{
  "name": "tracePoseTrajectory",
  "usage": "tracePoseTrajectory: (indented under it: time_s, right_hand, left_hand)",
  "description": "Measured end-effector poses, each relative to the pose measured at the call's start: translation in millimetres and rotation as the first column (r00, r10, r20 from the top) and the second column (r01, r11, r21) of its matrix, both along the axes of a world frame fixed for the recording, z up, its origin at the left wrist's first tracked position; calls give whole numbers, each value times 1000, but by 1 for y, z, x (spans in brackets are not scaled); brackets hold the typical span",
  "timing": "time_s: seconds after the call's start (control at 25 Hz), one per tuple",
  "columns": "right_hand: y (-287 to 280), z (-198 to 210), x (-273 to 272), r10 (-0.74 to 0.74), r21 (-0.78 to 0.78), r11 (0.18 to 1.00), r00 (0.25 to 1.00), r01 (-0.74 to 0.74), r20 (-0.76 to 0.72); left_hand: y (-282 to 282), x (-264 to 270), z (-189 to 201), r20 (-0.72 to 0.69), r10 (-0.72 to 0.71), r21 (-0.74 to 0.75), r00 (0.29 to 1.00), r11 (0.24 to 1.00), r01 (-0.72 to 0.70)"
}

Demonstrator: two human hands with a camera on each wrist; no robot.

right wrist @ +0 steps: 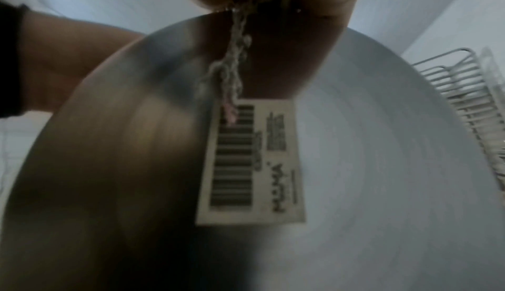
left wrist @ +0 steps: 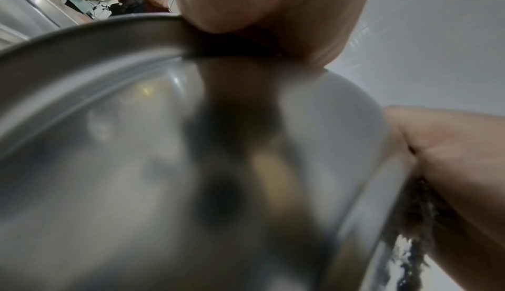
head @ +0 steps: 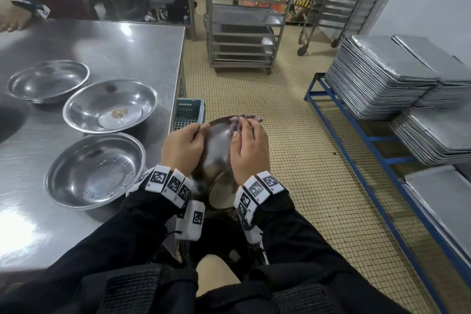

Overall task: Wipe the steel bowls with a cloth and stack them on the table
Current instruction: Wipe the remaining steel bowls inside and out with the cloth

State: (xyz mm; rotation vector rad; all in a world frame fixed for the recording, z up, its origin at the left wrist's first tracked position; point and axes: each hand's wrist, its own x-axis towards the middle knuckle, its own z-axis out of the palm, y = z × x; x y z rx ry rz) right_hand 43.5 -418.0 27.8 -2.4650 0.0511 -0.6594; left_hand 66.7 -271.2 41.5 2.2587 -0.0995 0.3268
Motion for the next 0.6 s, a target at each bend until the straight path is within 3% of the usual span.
tracePoseTrajectory:
  time_s: [0.08,0.2,0.32,0.48,0.6]
  right_hand:
    - [-10,0,0,-66,200,976,991,88,-116]
    - [-36,-7,-3,-77,516,814,930,267,-359]
    - [-61,-21,-8,15,655,713,929,250,-370]
    - [-73,-31,-12,-25,598,772,951,215,-309]
    - [-76,-26,-10,-144,491,835,959,251,-244]
  left_hand:
    - [5,-1,-2,-6,-10,-20,1000,1000,10]
    - [14,0,-9,-13,8,-129,1000,992,-10]
    - [23,3,-17,-45,10,-286,999,958,-23]
    - [28,3,-26,-132,-81,-327,988,944,34]
    - [21,5,-28,-113,-128,-151,985,982,110]
